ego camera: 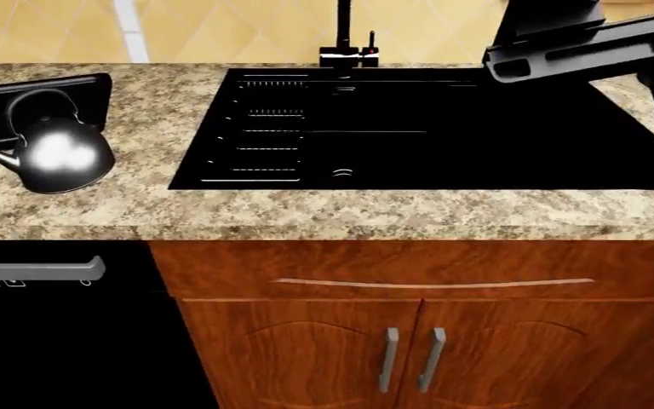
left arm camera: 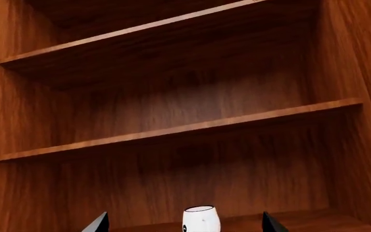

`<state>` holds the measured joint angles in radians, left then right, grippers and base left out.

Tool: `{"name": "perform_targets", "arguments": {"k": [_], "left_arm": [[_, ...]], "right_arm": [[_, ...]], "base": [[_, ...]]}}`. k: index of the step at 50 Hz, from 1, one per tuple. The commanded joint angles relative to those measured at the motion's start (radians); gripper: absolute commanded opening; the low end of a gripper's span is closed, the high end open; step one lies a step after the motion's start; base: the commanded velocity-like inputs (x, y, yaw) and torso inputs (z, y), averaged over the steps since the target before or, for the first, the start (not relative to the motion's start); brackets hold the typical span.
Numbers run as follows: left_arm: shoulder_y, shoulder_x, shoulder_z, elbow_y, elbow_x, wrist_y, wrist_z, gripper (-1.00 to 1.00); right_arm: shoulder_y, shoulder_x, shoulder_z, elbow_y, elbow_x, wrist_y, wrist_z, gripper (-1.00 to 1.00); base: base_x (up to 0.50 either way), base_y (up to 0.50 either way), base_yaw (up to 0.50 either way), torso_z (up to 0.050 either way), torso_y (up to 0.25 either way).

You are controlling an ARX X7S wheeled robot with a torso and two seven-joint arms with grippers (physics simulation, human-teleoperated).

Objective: Pick the kettle from the counter and place it on the tray. Then pick the mug from the cabinet and place it on the tray. Then close the cabinet doors.

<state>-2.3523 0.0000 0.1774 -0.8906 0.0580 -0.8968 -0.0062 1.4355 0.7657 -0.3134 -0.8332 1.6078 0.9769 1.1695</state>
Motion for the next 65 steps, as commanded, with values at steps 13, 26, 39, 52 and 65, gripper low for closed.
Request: {"name": "perform_targets", "arguments": {"k": [13,26,39,52,65], "left_arm": [[-0.003,-0.006,-0.029,-0.083,0.034,0.018,0.004,1.00],[-0.004,-0.012,-0.111,-0.106,0.052,0.001,-0.047,1.00],[-0.004,-0.017,-0.131,-0.120,0.085,0.015,-0.040,1.00],[-0.003,-0.024,-0.132,-0.145,0.099,0.036,-0.036,1.00],[-0.002,-0.039,-0.118,-0.172,0.108,0.055,-0.033,1.00]], "right_arm": [[0.153,0.049,-0.034,0.038,0.272,0.019,0.127,1.00],[0.126,0.047,-0.037,0.036,0.247,0.015,0.116,1.00],[0.091,0.045,-0.037,0.027,0.220,0.008,0.101,1.00],[0.075,0.040,-0.044,0.023,0.204,0.007,0.094,1.00],[0.036,0.032,-0.051,0.025,0.171,0.002,0.078,1.00]], "base": [[0.27,0.00,0.00,0.000,0.000],[0.50,0.00,0.00,0.000,0.000],[0.50,0.00,0.00,0.000,0.001],[0.50,0.00,0.00,0.000,0.001],[0.49,0.00,0.00,0.000,0.002]]}}
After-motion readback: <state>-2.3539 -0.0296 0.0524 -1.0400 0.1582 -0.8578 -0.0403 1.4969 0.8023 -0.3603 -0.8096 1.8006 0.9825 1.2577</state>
